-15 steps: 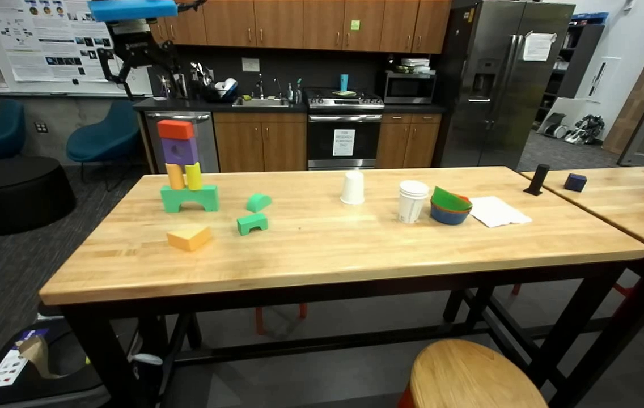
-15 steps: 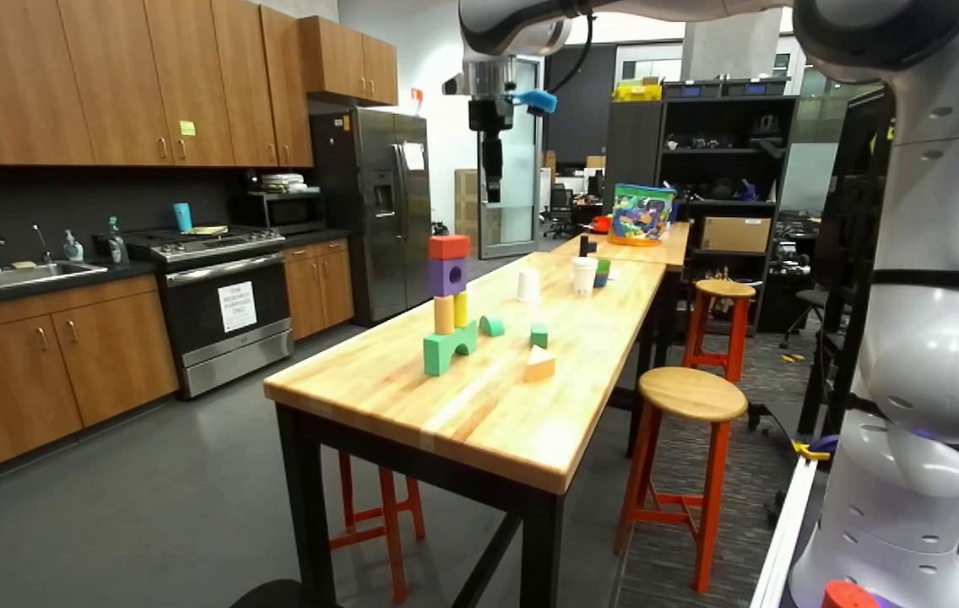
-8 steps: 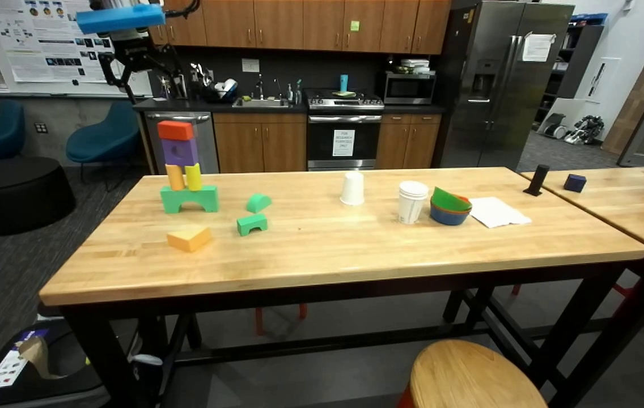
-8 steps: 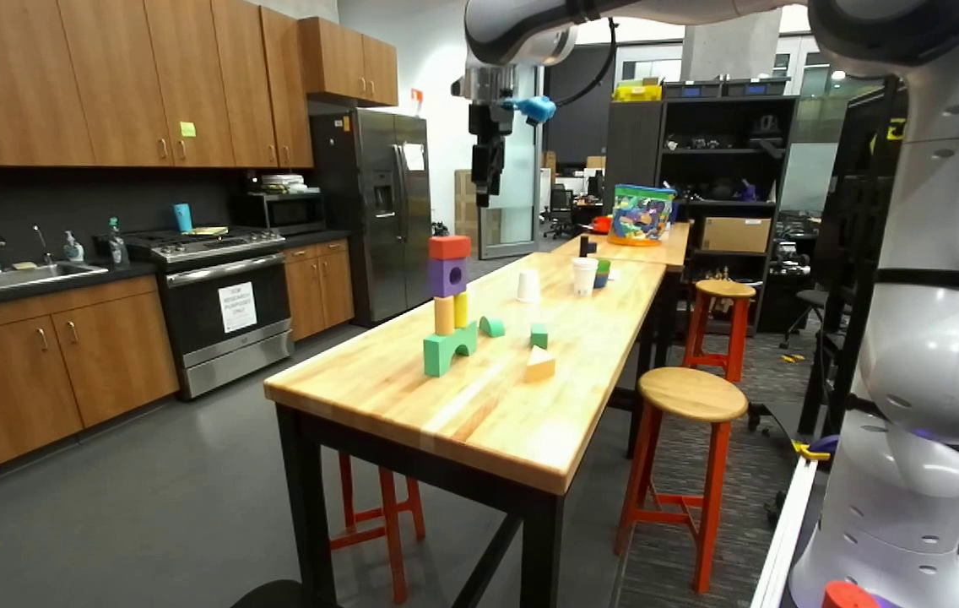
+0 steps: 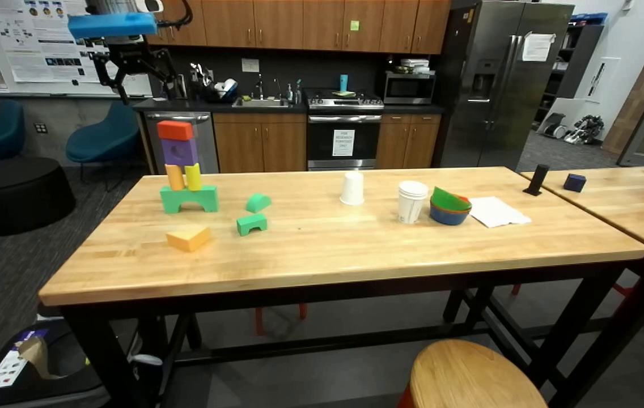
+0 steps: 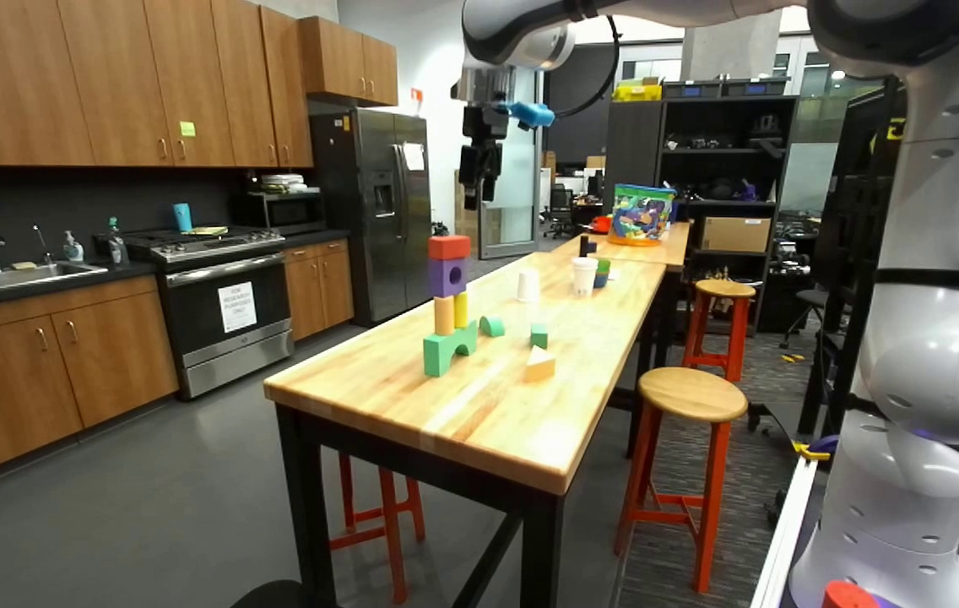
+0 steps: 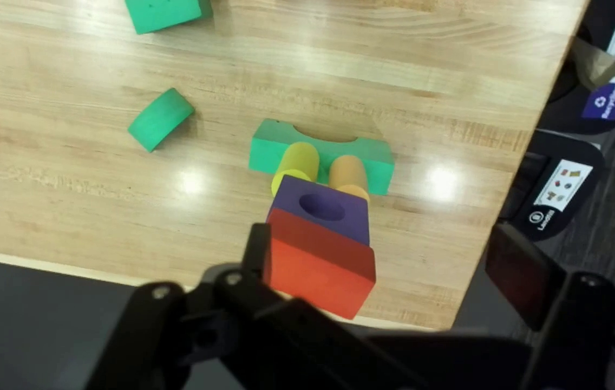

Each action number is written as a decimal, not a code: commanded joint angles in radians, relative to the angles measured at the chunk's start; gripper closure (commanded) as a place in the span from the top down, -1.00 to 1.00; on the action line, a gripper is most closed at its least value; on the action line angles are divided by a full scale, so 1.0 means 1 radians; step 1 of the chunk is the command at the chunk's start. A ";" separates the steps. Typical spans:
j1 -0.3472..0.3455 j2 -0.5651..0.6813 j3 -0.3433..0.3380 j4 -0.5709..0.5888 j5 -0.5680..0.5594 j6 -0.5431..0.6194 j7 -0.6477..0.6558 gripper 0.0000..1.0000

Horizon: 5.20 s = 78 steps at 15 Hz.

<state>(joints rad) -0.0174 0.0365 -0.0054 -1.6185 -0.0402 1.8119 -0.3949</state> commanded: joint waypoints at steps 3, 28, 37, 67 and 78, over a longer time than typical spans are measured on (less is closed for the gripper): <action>0.009 -0.024 0.000 -0.079 0.039 0.118 0.295 1.00; 0.002 -0.202 0.007 -0.303 -0.071 0.043 0.525 1.00; -0.024 -0.297 -0.020 -0.412 -0.101 0.060 0.509 1.00; -0.026 -0.272 -0.027 -0.541 -0.086 0.080 0.435 1.00; -0.008 -0.368 -0.039 -0.607 -0.048 0.093 0.244 1.00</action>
<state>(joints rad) -0.0398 -0.2689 -0.0292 -2.1796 -0.1207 1.9003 -0.0894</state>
